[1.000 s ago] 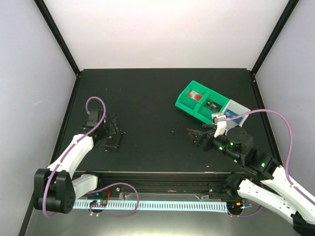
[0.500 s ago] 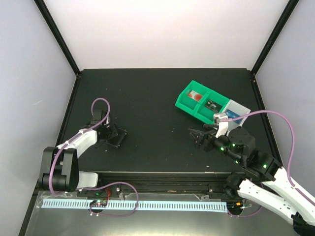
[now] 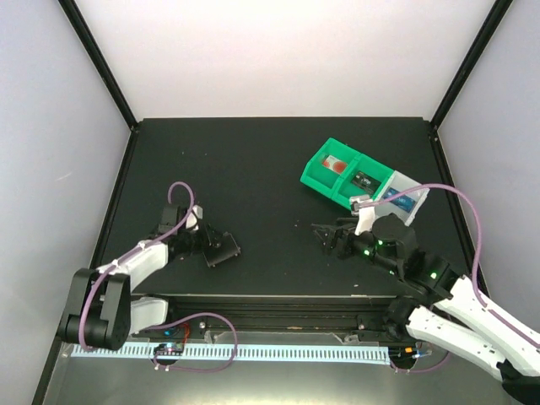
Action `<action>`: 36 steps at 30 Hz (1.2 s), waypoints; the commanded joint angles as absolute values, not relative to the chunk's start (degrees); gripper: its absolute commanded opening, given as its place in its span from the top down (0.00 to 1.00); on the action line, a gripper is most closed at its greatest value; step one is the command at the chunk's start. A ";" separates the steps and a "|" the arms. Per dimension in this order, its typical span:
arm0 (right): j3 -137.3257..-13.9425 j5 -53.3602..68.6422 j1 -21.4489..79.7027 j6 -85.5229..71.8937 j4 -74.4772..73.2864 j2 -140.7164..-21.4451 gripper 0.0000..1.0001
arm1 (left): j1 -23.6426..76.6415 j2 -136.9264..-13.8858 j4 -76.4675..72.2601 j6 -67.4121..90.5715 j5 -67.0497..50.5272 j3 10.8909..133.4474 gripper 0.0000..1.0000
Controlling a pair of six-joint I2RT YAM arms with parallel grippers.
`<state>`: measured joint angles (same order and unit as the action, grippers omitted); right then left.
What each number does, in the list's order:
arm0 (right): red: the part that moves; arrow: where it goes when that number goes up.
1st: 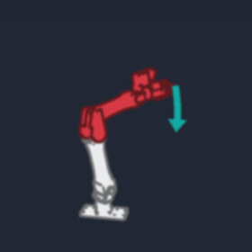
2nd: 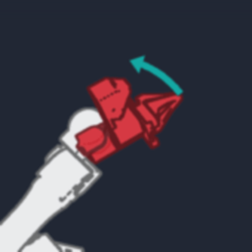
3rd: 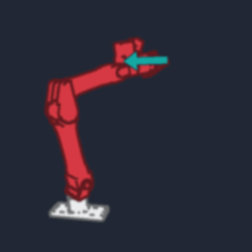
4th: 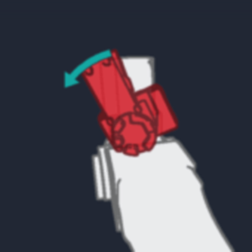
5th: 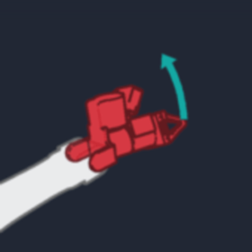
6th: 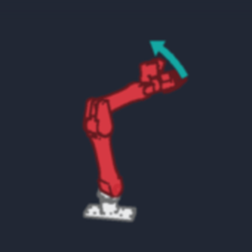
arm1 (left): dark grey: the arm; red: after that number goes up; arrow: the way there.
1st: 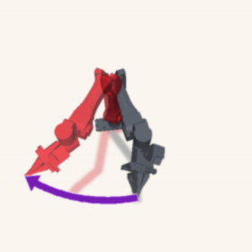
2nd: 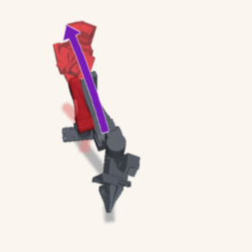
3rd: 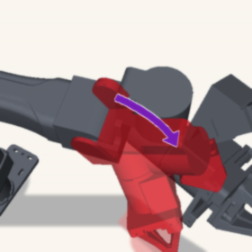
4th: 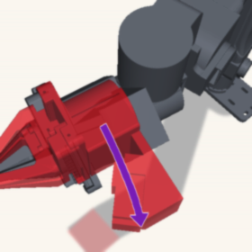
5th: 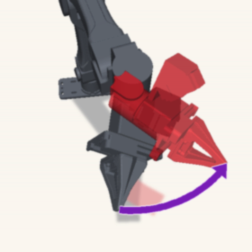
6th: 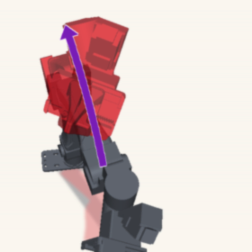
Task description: Take the credit cards out of the card holder
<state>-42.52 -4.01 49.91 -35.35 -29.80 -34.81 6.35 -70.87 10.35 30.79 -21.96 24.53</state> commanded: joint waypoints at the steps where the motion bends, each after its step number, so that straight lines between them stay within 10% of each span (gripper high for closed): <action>1: -40.92 0.14 50.34 -38.20 -25.56 -38.29 0.04 | 9.17 -65.97 7.55 36.52 -29.96 20.41 0.57; 18: -31.29 13.23 53.93 -47.97 -4.01 -55.57 0.25 | 18.89 -44.17 28.06 47.57 -12.66 19.57 0.39; 27: -41.62 12.56 57.74 -32.44 -3.90 -73.40 0.56 | 19.03 -36.44 27.82 50.68 -16.09 12.27 0.54; 36: -53.48 18.32 57.85 -28.11 1.56 -92.69 0.65 | 19.20 -43.05 17.36 49.45 -21.06 9.14 0.68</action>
